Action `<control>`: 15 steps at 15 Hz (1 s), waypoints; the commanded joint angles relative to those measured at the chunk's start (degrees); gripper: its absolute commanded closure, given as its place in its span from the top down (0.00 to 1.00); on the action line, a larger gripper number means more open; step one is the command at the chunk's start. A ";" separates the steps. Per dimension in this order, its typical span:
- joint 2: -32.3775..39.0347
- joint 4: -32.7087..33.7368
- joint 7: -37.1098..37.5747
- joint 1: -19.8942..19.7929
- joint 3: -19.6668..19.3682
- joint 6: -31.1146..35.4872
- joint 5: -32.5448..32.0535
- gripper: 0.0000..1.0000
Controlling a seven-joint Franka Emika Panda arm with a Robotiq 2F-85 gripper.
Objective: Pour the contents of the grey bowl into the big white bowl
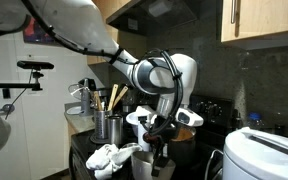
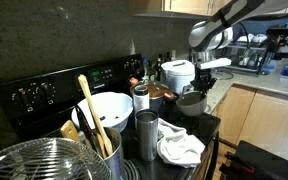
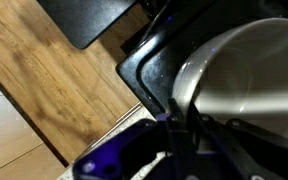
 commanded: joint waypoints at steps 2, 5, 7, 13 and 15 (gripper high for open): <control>0.08 -0.69 -5.20 -0.04 -0.15 2.64 5.69 0.05; 0.59 -1.03 -7.62 -0.11 -0.17 3.27 8.14 0.05; 0.67 -1.50 -9.07 -0.20 -0.24 3.51 9.62 0.05; 0.43 -4.88 -13.48 -0.30 -0.31 5.41 13.13 0.05; 0.39 -6.18 -14.69 -0.27 -0.28 6.76 13.44 0.05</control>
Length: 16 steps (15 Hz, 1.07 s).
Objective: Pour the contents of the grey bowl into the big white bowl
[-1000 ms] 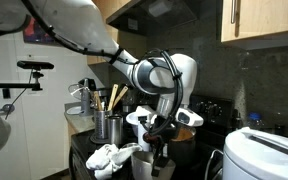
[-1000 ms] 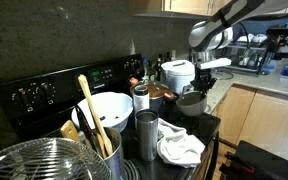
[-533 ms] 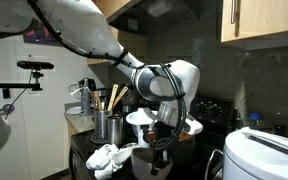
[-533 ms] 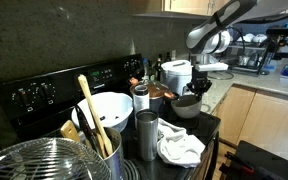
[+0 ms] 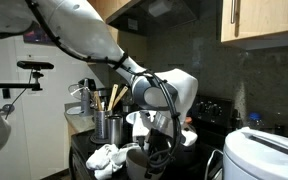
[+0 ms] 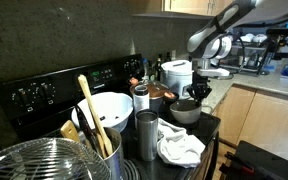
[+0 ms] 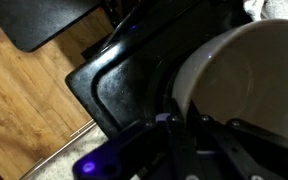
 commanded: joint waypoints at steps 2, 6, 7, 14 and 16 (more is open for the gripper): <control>-2.12 -3.41 -3.59 -0.08 -0.12 4.26 1.45 0.05; -2.10 -4.05 -5.49 0.05 -0.05 6.31 2.31 0.05; -2.11 -4.16 -6.01 0.13 0.02 6.49 2.57 0.05; -2.40 -4.97 -8.30 0.38 0.20 7.79 4.39 0.50; -2.56 -5.09 -8.69 0.52 0.30 8.33 4.86 0.65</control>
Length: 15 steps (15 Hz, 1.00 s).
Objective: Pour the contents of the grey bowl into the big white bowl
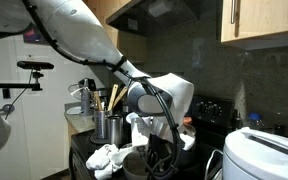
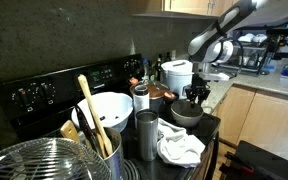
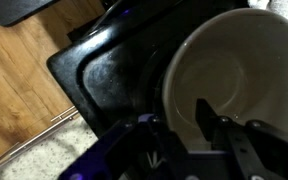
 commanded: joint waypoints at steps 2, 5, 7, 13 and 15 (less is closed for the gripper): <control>-1.97 -1.68 -1.26 0.48 0.50 2.17 1.70 0.80; -1.98 -0.82 -0.66 0.69 0.78 0.96 1.18 0.99; -2.77 0.24 0.17 1.08 1.11 -1.31 -0.52 1.00; -8.49 5.58 2.44 3.07 3.27 -13.36 -9.69 1.00; -10.67 8.34 1.30 4.18 4.55 -17.99 -11.06 1.00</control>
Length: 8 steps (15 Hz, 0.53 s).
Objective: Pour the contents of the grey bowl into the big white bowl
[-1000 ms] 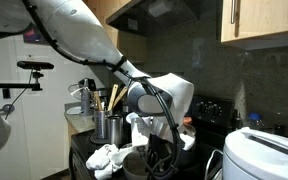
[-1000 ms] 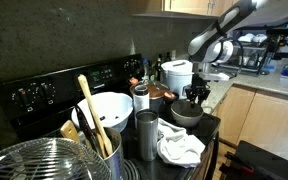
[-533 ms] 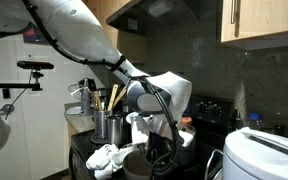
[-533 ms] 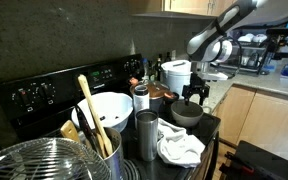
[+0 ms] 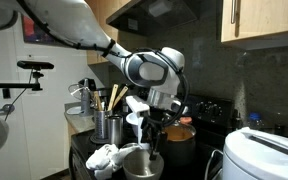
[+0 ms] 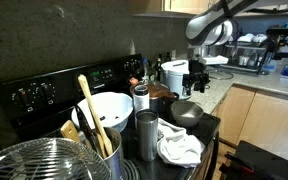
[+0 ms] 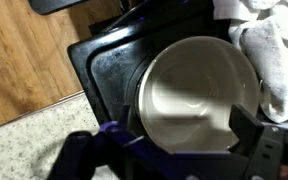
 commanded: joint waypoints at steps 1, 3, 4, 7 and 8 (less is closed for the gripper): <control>-5.29 4.05 -0.38 2.17 2.44 -8.07 -2.72 1.00; -7.43 6.12 -0.92 3.54 3.82 -10.30 -2.92 1.00; -8.28 6.95 -1.23 4.15 4.34 -10.94 -3.25 1.00; -10.15 8.43 -1.34 5.63 5.59 -11.49 -3.85 1.00; -10.61 8.73 -1.55 6.03 5.89 -11.65 -4.06 1.00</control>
